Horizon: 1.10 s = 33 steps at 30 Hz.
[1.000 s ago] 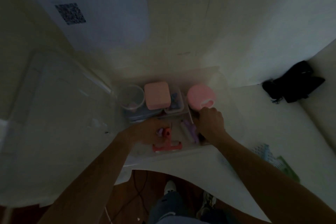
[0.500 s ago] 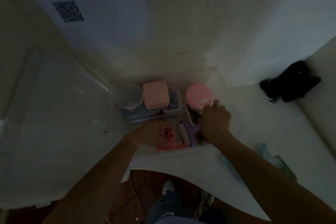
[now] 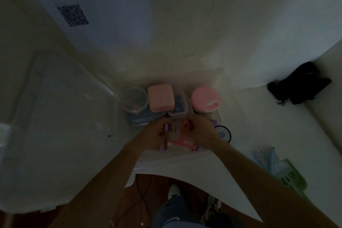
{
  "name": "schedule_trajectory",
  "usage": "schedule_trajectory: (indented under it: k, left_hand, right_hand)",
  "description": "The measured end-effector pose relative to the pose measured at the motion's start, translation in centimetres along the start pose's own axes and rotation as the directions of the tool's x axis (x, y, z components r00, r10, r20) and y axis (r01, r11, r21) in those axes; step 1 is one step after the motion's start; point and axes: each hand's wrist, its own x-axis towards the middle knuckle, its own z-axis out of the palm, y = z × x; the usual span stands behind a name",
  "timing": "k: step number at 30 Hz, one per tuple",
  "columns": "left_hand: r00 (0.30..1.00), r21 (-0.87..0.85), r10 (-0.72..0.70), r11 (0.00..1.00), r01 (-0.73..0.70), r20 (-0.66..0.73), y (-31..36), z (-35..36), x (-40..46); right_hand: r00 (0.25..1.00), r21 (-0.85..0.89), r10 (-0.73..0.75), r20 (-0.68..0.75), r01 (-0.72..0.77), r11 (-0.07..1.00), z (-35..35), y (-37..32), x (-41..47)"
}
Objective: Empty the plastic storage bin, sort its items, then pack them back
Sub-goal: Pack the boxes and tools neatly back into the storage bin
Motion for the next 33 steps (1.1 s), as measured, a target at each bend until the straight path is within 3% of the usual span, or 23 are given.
schedule_trajectory:
  k: [5, 11, 15, 19, 25, 29, 33]
  left_hand:
    - [0.997, -0.091, 0.015, 0.996, -0.023, -0.082, 1.3, 0.9, 1.4]
    - [0.986, 0.040, 0.168, 0.985, -0.167, -0.002, 3.5, 2.9, 3.1]
    - [0.988, -0.030, 0.143, 0.989, -0.142, 0.049, 3.4, 4.4, 3.6]
    - [0.983, -0.059, -0.011, 0.998, 0.022, 0.181, 2.4, 5.4, 3.1]
    - [0.974, 0.106, -0.201, 0.976, 0.190, 0.108, 1.9, 3.1, 2.9]
    - [0.865, 0.214, -0.498, 0.853, 0.477, 0.058, -1.4, 2.5, 2.4]
    - [0.780, 0.221, -0.608, 0.789, 0.574, 0.145, -1.7, 2.6, 1.8]
  right_hand:
    - [0.965, 0.020, 0.185, -0.184, -0.185, 0.983, -6.9, 1.4, -0.1]
    - [0.878, 0.454, 0.335, -0.341, -0.159, 0.877, -11.2, 3.8, -1.0]
    - [0.852, 0.561, 0.386, -0.352, -0.138, 0.816, -12.0, 4.3, -1.8]
    - [0.875, 0.599, 0.383, -0.296, -0.143, 0.788, -12.0, 3.9, -2.7]
    - [0.937, 0.646, 0.298, -0.183, -0.114, 0.755, -10.2, 1.4, -2.8]
    - [0.959, 0.449, 0.262, -0.110, -0.187, 0.874, -4.6, 1.6, 0.0]
    - [0.942, 0.359, 0.326, 0.083, -0.333, 0.872, 0.7, 3.0, 1.6]
